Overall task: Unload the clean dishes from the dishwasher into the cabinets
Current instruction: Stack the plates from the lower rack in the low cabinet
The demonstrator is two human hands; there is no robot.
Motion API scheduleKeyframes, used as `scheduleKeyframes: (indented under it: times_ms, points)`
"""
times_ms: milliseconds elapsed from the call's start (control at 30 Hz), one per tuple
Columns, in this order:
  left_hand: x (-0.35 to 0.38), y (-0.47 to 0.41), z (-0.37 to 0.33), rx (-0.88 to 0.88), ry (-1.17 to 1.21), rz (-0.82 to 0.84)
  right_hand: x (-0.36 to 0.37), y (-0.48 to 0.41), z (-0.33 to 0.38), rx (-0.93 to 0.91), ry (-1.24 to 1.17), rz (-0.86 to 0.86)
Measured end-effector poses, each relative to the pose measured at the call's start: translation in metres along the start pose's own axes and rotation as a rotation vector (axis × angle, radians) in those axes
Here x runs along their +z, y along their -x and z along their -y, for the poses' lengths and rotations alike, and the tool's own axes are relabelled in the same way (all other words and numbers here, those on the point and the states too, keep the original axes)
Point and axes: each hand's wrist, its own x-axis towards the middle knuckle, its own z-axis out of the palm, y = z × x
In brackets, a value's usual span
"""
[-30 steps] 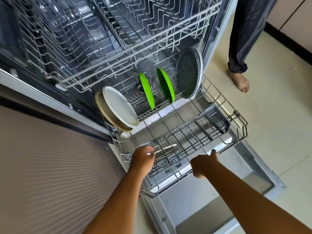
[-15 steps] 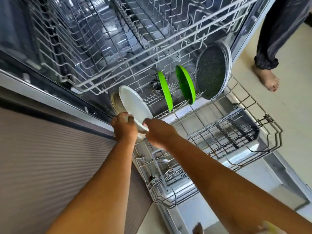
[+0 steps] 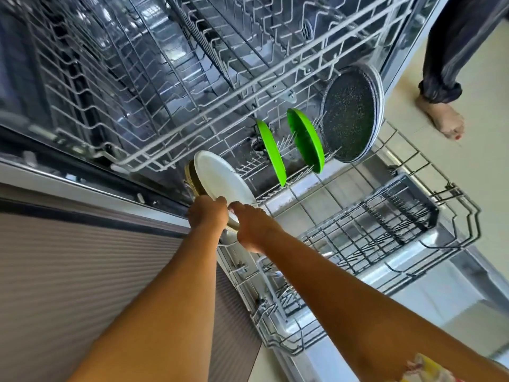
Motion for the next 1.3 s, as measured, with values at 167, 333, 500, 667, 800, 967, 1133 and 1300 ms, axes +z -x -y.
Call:
scheduleKeyframes:
  times_ms: [167, 333, 500, 667, 800, 967, 1133, 1300]
  points:
    - [-0.005, 0.024, 0.000, -0.002, -0.033, -0.139, 0.004, 0.011, -0.004, -0.041, -0.032, 0.016]
    - [-0.017, 0.059, -0.001, 0.029, 0.063, -0.318, 0.002, 0.035, -0.020, -0.019, -0.099, 0.034]
    - [-0.033, 0.111, 0.004, -0.059, 0.255, -0.395, -0.014, 0.066, -0.035, 0.168, -0.439, -0.083]
    - [-0.026, 0.192, 0.012, -0.040, 0.354, -0.234, -0.029, 0.122, -0.053, 0.373, -0.571, -0.338]
    - [-0.025, 0.240, 0.035, -0.011, 0.474, -0.057, -0.042, 0.178, -0.084, 0.588, -0.606, -0.532]
    - [-0.030, 0.294, 0.084, 0.080, 0.469, 0.046, -0.033, 0.235, -0.105, 0.669, -0.785, -0.719]
    - [-0.036, 0.338, 0.149, 0.064, 0.392, 0.142, -0.008, 0.281, -0.102, 0.650, -0.921, -0.844]
    - [-0.046, 0.356, 0.226, 0.247, 0.106, 0.162, 0.029, 0.328, -0.088, 0.620, -1.079, -0.548]
